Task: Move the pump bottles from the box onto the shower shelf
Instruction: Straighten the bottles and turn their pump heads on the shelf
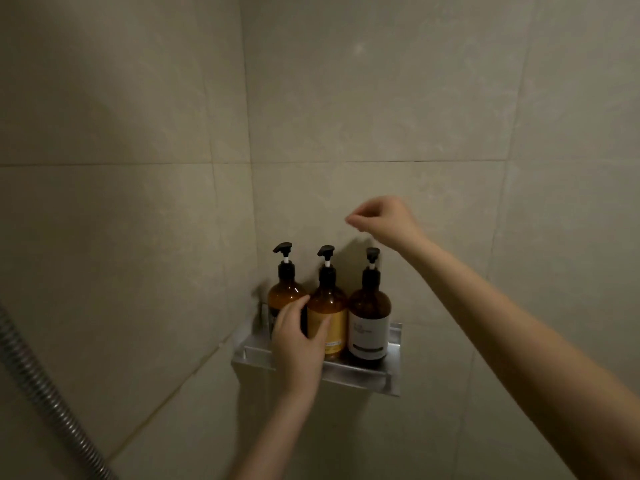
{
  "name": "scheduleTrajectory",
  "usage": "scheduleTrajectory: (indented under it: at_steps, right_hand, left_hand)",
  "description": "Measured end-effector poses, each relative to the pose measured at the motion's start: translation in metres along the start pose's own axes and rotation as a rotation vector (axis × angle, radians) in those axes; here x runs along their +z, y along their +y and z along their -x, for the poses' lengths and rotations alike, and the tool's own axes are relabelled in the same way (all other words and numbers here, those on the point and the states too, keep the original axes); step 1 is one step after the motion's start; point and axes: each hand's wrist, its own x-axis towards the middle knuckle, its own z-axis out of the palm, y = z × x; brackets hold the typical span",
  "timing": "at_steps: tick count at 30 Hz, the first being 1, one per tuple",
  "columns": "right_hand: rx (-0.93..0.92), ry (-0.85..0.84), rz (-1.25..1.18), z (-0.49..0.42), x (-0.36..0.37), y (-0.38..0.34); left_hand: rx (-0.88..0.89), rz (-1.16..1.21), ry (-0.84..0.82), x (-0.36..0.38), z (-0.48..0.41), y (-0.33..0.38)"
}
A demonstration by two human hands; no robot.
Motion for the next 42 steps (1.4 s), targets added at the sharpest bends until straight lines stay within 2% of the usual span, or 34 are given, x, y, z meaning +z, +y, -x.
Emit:
scheduleTrajectory:
  at_steps: [5,9,14,20,24,26,33,42]
  right_hand:
    - [0.078,-0.299,0.316,-0.020,0.032,-0.028]
    - [0.151,-0.431,0.291,-0.020,0.036,-0.023]
    - [0.174,-0.453,0.200,-0.024,0.034,-0.018]
    - [0.146,-0.471,0.250,-0.032,0.036,-0.016]
    - [0.049,-0.341,0.180,-0.043,0.049,-0.025]
    - [0.021,-0.359,0.159,-0.045,0.061,-0.035]
    - [0.009,-0.495,0.224,-0.050,0.088,-0.051]
    - [0.018,-0.565,0.144,-0.054,0.090,-0.042]
  left_hand:
    - [-0.008,-0.042,-0.014,0.013,0.008,0.010]
    - [-0.006,-0.072,-0.011,0.014,0.007,0.008]
    - [0.041,-0.134,-0.014,0.015,0.004,0.001]
    - [0.053,-0.099,-0.005,0.012,0.001,-0.003]
    - [-0.005,-0.046,0.180,-0.004,-0.011,-0.010]
    - [-0.055,-0.071,0.219,-0.011,-0.020,-0.016]
    - [-0.119,-0.077,0.062,-0.023,-0.034,-0.032]
    - [-0.131,-0.100,0.054,-0.026,-0.040,-0.036]
